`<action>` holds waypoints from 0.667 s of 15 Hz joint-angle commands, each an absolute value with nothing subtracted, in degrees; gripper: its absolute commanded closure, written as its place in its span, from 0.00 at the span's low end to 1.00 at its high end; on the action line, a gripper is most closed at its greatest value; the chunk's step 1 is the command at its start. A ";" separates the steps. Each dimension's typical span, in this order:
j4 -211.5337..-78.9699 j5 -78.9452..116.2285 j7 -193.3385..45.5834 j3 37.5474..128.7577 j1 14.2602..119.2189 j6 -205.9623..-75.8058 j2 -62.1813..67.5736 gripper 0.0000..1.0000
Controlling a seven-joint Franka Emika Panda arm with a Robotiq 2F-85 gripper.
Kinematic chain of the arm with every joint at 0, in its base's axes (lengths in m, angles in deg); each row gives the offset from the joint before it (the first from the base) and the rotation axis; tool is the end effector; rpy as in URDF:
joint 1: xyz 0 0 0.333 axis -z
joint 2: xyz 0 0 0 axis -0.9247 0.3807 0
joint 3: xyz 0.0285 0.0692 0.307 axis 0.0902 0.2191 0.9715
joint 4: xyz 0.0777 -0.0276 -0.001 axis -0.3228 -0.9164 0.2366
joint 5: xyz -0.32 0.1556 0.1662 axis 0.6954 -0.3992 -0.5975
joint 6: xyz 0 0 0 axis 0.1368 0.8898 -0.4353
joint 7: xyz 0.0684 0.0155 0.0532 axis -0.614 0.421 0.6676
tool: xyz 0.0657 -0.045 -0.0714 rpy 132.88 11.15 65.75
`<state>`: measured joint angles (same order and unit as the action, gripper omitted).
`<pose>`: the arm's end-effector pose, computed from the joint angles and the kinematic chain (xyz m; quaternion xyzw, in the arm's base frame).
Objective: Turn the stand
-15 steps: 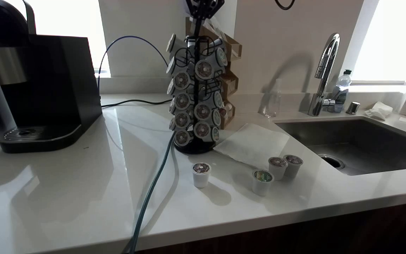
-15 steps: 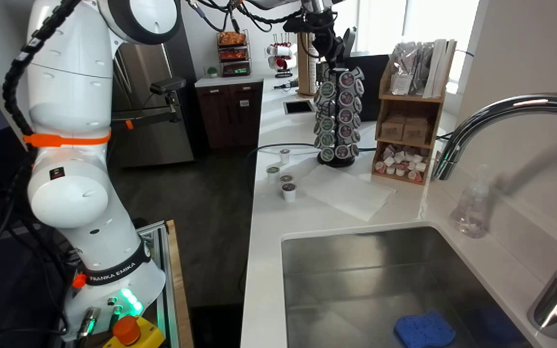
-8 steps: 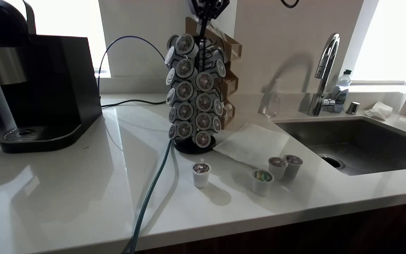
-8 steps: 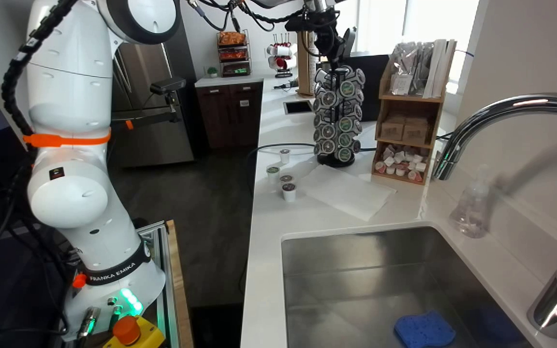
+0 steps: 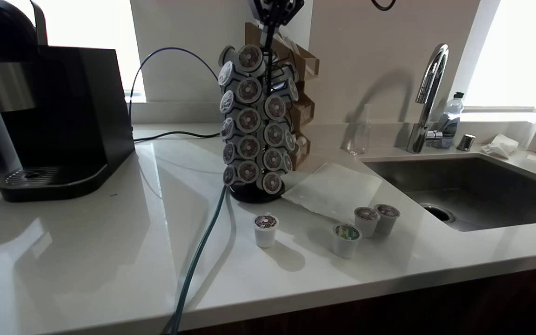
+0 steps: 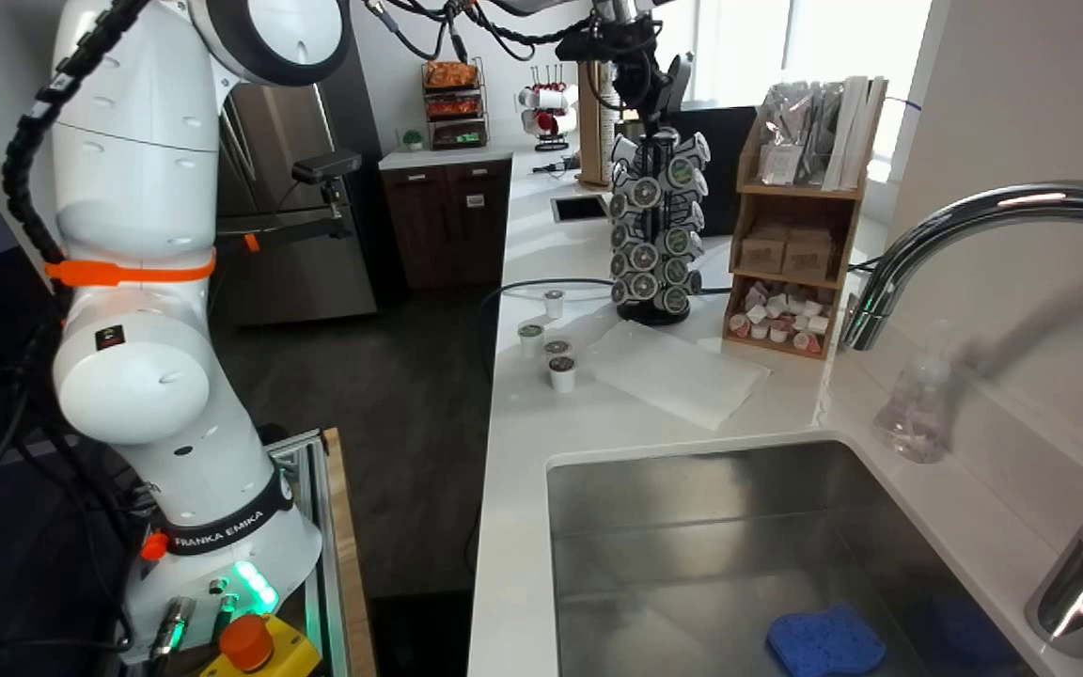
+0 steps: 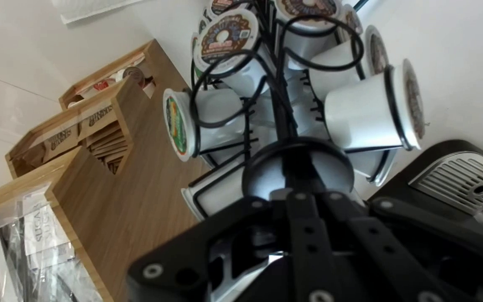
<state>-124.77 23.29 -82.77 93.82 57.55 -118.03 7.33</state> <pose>0.6727 0.1768 0.5888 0.9849 0.0351 0.1693 0.0003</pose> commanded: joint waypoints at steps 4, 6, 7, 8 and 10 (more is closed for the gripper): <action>-123.98 20.57 -83.29 94.21 57.74 -115.92 7.96 1.00; -124.00 20.13 -83.33 94.17 57.70 -116.00 7.97 1.00; -124.00 20.00 -83.36 94.16 57.68 -116.00 7.97 1.00; -124.00 19.96 -83.37 94.16 57.66 -116.01 7.97 1.00; -124.01 19.96 -83.37 94.18 57.66 -116.02 7.97 1.00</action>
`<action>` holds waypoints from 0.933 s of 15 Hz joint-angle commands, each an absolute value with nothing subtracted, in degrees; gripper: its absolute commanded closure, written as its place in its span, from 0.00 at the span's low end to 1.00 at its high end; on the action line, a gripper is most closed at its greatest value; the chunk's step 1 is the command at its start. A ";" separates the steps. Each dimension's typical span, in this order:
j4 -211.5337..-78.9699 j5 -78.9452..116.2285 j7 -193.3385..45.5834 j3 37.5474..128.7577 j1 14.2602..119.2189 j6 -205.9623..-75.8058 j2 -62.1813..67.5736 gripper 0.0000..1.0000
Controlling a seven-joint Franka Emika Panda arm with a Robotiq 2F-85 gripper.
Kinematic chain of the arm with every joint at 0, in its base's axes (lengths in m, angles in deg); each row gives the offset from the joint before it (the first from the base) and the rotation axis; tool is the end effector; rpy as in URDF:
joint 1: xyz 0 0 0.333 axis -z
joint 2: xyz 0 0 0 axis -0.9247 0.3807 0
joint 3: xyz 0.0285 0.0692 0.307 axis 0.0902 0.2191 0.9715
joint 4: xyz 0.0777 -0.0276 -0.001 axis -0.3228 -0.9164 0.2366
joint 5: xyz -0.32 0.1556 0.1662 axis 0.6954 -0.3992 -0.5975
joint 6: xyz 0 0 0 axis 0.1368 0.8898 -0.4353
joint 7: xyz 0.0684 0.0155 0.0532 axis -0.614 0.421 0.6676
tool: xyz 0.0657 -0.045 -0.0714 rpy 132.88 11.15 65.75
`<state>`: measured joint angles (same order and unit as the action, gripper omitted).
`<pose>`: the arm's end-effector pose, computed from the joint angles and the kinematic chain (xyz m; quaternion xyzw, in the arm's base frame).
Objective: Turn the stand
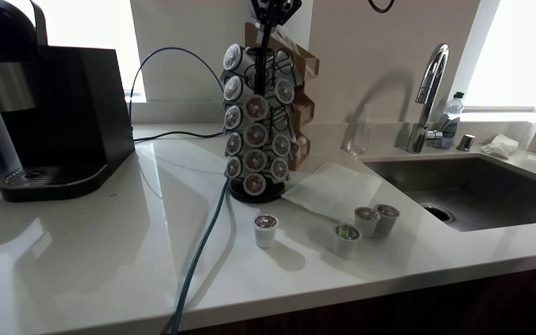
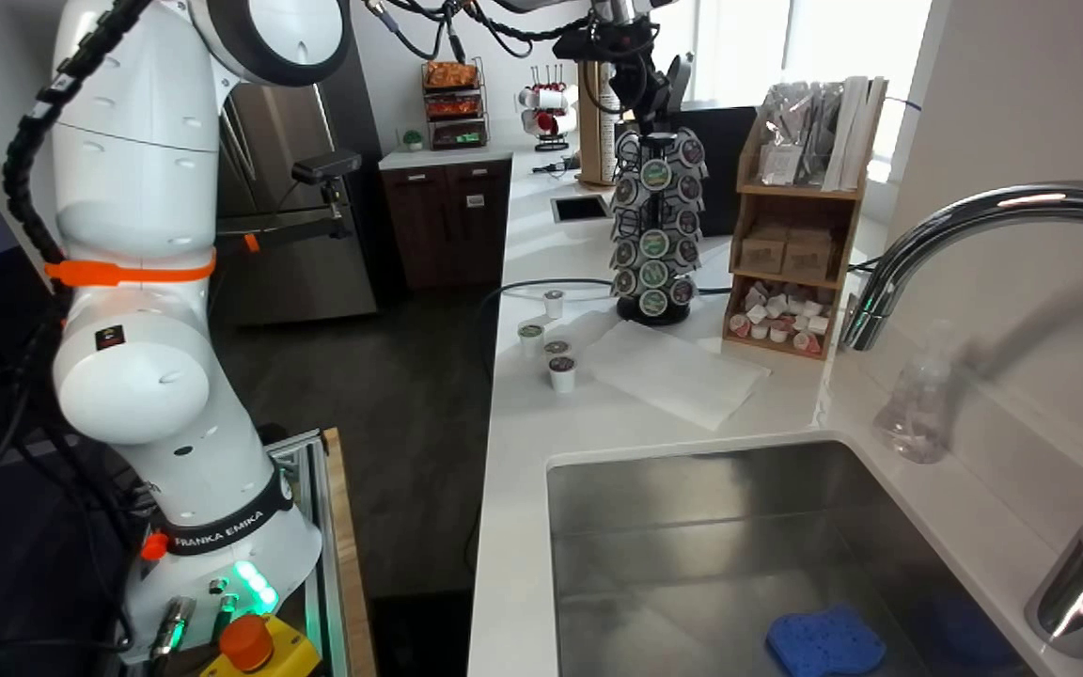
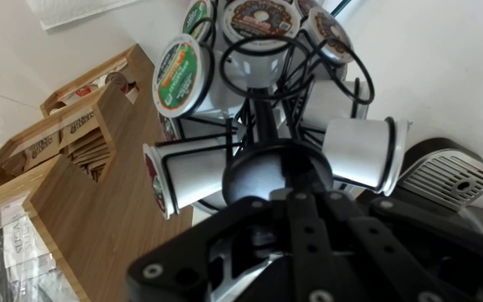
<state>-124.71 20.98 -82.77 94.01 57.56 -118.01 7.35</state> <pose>0.6716 0.1810 0.5890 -0.9857 -0.0321 -0.1643 0.0196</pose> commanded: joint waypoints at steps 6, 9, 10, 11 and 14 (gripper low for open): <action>-123.69 19.87 -83.53 94.20 57.62 -116.10 7.96 1.00; -123.27 19.21 -83.47 94.42 57.67 -115.63 7.77 0.74; -123.22 18.97 -83.33 94.49 57.69 -115.89 7.57 0.73; -123.14 19.14 -83.61 94.43 57.55 -115.85 7.43 0.68; -122.32 20.20 -84.07 94.41 57.05 -115.96 6.24 0.44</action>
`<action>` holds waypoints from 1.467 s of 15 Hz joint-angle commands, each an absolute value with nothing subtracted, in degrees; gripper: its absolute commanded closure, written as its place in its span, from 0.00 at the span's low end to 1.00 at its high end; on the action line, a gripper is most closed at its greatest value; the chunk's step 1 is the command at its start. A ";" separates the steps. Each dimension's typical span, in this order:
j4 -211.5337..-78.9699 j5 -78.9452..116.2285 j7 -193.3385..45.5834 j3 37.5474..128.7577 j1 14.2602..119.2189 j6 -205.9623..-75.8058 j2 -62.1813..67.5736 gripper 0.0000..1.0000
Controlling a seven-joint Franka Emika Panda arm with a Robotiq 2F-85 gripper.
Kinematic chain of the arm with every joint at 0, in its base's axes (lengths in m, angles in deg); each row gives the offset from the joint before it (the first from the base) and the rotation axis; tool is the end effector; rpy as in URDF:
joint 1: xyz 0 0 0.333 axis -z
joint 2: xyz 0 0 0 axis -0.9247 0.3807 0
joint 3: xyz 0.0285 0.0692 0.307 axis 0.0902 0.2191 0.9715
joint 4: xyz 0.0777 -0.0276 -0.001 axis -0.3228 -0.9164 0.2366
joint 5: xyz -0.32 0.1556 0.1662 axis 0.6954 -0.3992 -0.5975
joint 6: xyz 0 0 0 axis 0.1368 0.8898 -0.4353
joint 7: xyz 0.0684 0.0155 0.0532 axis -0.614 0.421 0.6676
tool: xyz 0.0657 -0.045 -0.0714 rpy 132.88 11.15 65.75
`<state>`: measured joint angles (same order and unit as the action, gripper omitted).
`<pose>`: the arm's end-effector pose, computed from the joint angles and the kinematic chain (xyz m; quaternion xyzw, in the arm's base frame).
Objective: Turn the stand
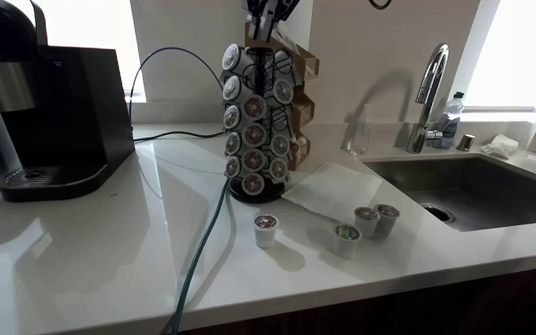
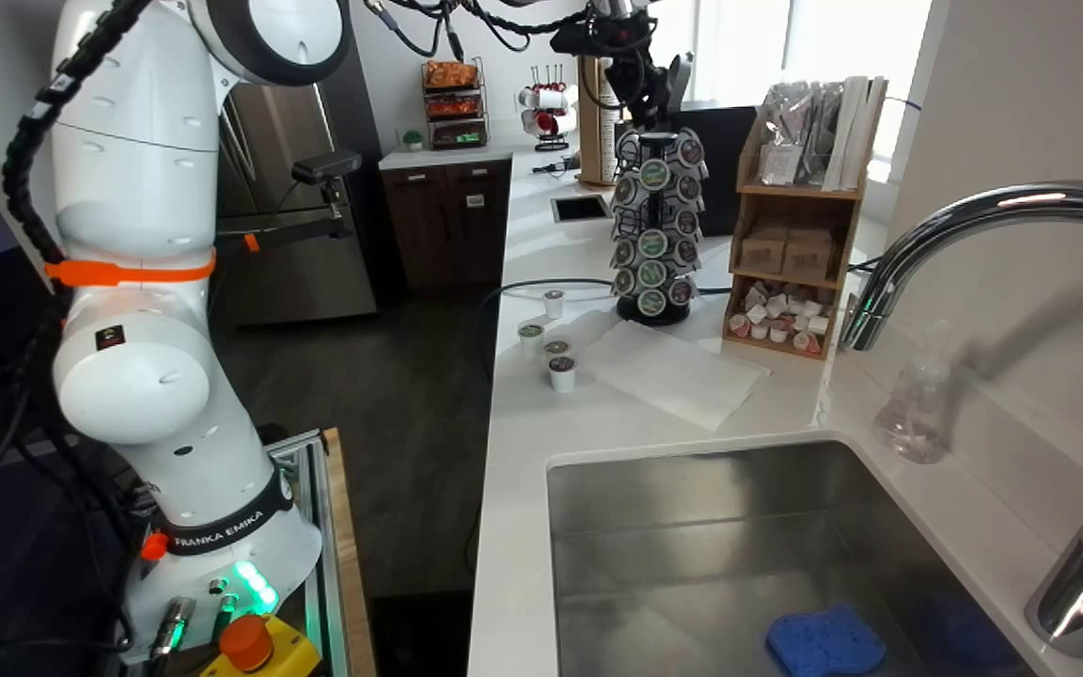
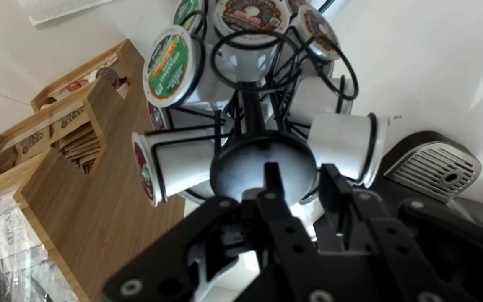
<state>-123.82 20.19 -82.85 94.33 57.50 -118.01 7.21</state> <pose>0.6698 0.1852 0.5986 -0.9843 -0.0324 -0.1710 0.0298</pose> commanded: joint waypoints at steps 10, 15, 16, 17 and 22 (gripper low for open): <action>-124.61 23.81 -93.59 93.85 55.07 -91.79 -3.68 0.00; -133.14 28.79 -101.24 93.54 55.68 -88.45 -10.56 0.00; -136.04 28.52 -102.42 93.36 56.02 -89.26 -12.39 0.00; -138.55 28.51 -103.55 93.16 56.24 -89.90 -13.84 0.00; -153.39 24.86 -101.31 92.73 58.81 -103.85 -21.68 0.00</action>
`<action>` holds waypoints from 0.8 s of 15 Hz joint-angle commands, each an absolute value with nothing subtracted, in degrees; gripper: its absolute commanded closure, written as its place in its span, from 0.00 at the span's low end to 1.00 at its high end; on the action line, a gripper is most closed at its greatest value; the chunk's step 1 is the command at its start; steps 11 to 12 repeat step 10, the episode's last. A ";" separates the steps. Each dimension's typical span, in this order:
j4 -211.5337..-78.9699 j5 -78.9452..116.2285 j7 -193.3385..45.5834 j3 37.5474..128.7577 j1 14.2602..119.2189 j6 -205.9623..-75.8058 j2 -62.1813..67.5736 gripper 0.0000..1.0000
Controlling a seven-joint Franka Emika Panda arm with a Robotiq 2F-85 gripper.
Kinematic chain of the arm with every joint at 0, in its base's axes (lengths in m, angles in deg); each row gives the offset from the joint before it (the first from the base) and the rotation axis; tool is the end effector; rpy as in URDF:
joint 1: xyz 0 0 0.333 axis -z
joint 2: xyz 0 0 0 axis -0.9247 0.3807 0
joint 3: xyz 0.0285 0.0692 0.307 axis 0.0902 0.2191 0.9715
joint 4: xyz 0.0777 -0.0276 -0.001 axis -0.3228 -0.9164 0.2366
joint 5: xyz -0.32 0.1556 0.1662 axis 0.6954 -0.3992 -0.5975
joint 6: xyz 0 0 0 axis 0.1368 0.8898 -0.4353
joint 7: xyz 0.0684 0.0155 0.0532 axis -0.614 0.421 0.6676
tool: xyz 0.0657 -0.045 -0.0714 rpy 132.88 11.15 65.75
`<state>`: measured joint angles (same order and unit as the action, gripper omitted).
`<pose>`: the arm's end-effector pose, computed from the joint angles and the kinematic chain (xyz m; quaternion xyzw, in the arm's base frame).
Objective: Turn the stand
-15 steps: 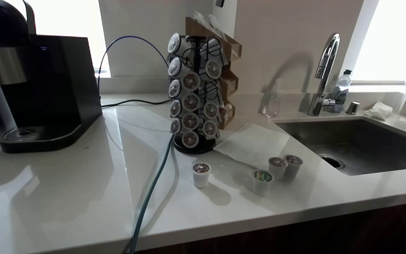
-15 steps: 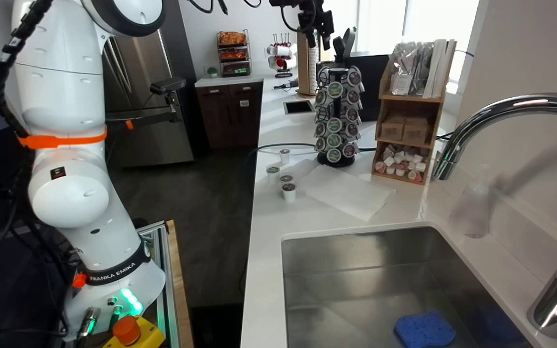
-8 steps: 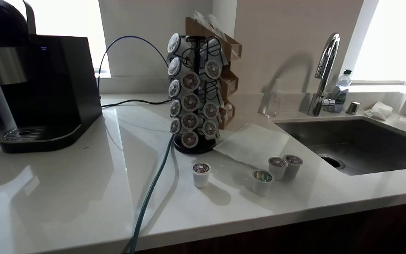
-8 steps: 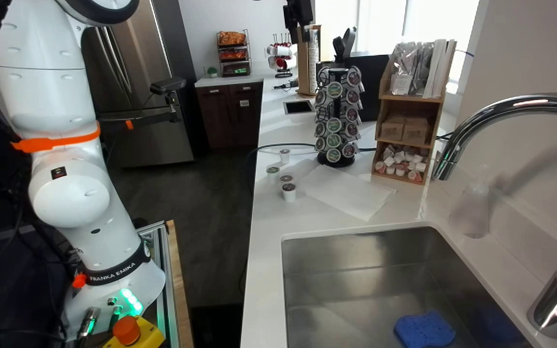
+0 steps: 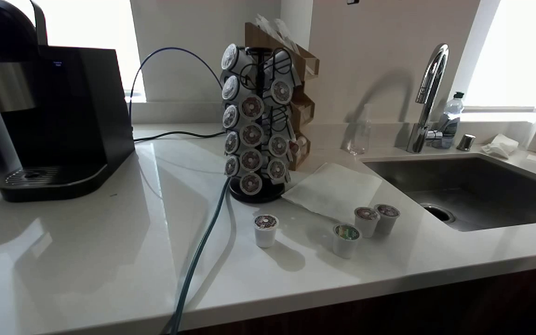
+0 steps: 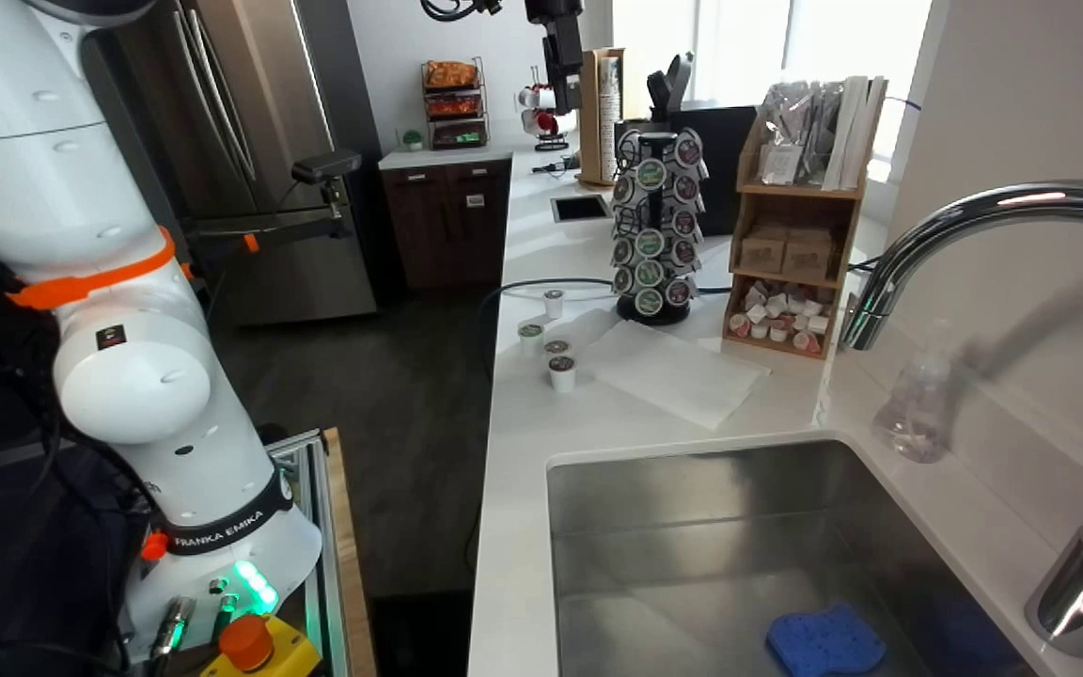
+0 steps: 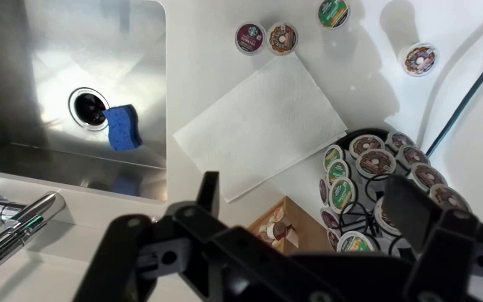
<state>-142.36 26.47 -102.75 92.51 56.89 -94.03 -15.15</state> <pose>0.5270 0.1317 0.6401 0.9836 -0.1534 0.0365 0.0876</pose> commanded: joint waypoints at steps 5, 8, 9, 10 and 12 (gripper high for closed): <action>-157.07 23.80 -96.65 93.55 61.04 -114.95 -22.80 0.00; -162.45 21.38 -95.06 93.18 62.10 -119.85 -26.37 0.00; -162.93 21.17 -94.92 93.19 62.17 -119.90 -26.87 0.00; -163.09 21.05 -94.89 93.22 62.19 -119.90 -27.14 0.00; -163.09 21.05 -94.89 93.22 62.19 -119.90 -27.14 0.00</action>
